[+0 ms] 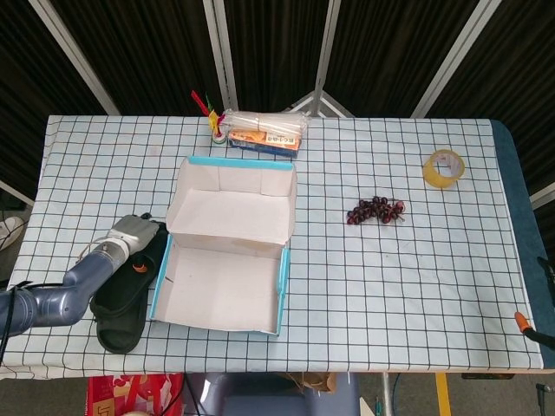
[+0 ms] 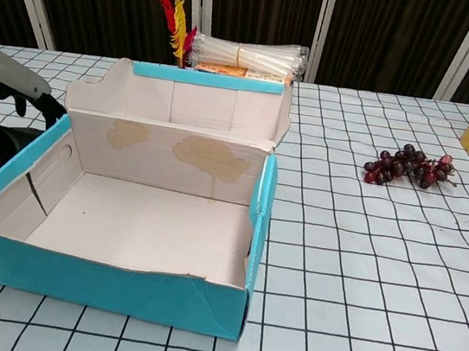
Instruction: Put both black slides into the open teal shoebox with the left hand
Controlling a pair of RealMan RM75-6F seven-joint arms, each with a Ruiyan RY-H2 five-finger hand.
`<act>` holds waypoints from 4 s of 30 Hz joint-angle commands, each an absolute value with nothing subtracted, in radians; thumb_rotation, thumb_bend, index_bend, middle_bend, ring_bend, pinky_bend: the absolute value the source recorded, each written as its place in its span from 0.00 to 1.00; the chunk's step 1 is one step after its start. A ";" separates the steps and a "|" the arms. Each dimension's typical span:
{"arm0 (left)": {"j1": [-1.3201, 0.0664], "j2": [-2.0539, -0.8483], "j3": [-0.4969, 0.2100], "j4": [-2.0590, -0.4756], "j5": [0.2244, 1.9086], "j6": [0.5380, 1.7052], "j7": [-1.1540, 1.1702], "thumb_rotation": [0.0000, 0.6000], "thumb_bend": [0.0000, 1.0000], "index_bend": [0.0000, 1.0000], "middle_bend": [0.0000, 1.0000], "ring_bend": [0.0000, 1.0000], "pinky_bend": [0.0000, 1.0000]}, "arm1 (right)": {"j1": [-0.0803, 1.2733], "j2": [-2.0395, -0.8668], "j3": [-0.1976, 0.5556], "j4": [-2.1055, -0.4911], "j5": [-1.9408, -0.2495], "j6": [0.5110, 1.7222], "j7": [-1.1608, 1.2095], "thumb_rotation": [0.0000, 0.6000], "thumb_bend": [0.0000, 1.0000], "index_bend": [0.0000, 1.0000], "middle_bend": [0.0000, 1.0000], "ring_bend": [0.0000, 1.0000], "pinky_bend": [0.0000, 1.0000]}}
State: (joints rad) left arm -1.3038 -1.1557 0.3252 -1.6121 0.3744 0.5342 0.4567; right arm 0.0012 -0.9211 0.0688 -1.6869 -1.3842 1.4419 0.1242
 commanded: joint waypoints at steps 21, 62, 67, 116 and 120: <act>-1.335 -1.182 0.357 -1.626 0.359 0.601 0.465 1.00 0.28 0.32 0.40 0.00 0.14 | 0.001 -0.920 0.067 -1.695 -1.396 1.442 0.123 1.00 0.31 0.03 0.12 0.19 0.13; -1.092 -0.682 0.339 -1.993 1.236 1.404 0.765 1.00 0.40 0.59 0.53 0.10 0.14 | -0.007 -0.897 0.052 -1.704 -1.447 1.460 0.187 1.00 0.31 0.03 0.12 0.19 0.13; -1.051 -0.721 0.303 -1.969 1.469 1.455 0.976 1.00 0.40 0.59 0.53 0.10 0.14 | -0.009 -0.895 0.051 -1.703 -1.457 1.468 0.201 1.00 0.31 0.03 0.12 0.19 0.13; -1.007 -1.284 -0.013 -1.694 1.746 1.045 0.904 1.00 0.40 0.59 0.53 0.10 0.15 | -0.009 -0.895 0.056 -1.676 -1.438 1.459 0.250 1.00 0.31 0.03 0.12 0.19 0.13; -1.029 -1.292 -0.017 -1.640 1.807 1.028 0.895 1.00 0.40 0.59 0.53 0.10 0.15 | -0.009 -0.895 0.058 -1.678 -1.434 1.459 0.248 1.00 0.31 0.03 0.12 0.19 0.13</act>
